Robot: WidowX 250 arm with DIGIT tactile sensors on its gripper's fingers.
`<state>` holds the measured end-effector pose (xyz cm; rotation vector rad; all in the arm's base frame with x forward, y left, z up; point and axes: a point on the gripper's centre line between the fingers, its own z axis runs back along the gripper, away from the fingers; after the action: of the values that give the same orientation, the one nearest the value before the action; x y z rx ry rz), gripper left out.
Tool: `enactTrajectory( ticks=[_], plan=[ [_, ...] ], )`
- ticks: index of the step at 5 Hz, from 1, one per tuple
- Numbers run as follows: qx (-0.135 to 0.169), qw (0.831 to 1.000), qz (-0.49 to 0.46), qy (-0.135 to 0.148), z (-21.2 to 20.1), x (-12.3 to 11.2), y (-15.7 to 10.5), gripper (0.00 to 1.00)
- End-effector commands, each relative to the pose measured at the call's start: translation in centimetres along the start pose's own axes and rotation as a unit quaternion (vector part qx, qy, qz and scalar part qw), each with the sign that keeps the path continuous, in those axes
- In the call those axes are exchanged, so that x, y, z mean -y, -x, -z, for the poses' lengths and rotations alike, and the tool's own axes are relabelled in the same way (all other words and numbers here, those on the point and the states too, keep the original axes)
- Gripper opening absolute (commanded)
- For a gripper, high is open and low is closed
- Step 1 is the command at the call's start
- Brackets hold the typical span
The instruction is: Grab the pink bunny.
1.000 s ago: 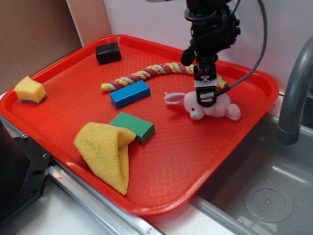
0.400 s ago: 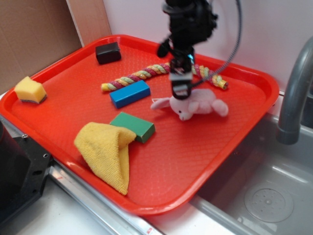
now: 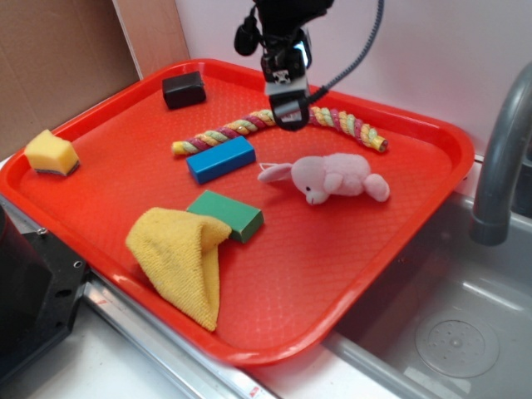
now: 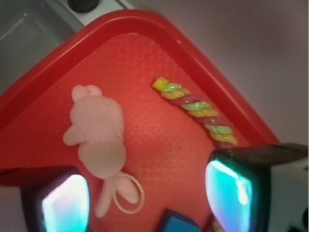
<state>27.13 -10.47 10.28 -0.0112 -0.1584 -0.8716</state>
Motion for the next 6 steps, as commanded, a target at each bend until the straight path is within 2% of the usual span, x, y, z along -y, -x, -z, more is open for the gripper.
enactTrajectory(
  ticks=[1,2,3,4,5,6],
  plan=[
    [-0.041,0.998,0.042,0.008,3.7,3.0,0.4,1.0],
    [-0.055,0.997,0.033,0.036,5.6,2.8,1.0,1.0],
    [-0.072,0.995,0.06,0.038,6.5,4.6,1.6,1.0],
    [-0.076,0.995,0.06,0.03,7.4,5.3,1.6,0.0],
    [-0.055,0.998,0.032,0.021,6.0,5.3,1.5,0.0],
    [-0.014,0.999,-0.032,0.003,2.0,4.0,1.4,0.0]
  ],
)
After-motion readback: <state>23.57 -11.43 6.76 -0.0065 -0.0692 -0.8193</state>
